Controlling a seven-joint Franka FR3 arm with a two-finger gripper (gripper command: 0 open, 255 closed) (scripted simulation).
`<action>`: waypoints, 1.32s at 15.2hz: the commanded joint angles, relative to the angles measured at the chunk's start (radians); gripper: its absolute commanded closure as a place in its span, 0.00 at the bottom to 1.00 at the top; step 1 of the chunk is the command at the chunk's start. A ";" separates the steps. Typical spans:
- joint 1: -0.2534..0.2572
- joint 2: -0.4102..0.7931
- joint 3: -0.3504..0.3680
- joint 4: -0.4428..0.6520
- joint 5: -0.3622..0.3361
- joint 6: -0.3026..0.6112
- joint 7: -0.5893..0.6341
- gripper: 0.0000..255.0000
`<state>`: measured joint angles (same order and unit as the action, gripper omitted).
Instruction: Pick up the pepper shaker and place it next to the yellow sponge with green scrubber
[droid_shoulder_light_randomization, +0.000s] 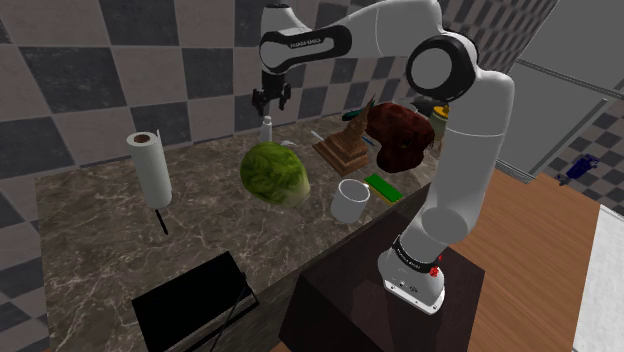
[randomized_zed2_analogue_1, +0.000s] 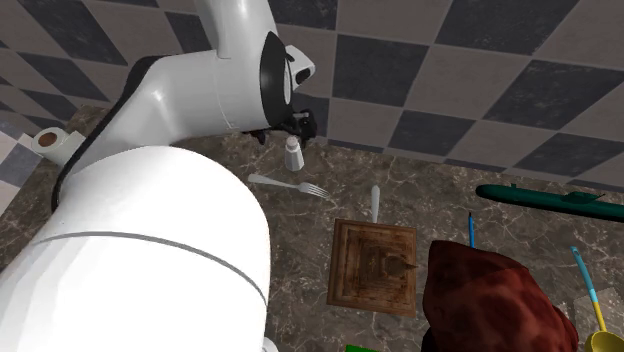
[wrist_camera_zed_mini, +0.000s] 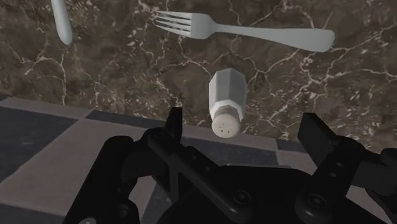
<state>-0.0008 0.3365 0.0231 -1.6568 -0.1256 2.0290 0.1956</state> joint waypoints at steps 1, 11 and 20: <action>0.002 0.090 -0.007 0.097 -0.010 -0.015 0.011 0.00; -0.002 0.175 -0.014 0.104 -0.019 0.058 0.019 0.00; -0.002 0.175 -0.014 0.104 -0.019 0.058 0.019 1.00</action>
<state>-0.0028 0.5114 0.0088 -1.5522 -0.1446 2.0867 0.2150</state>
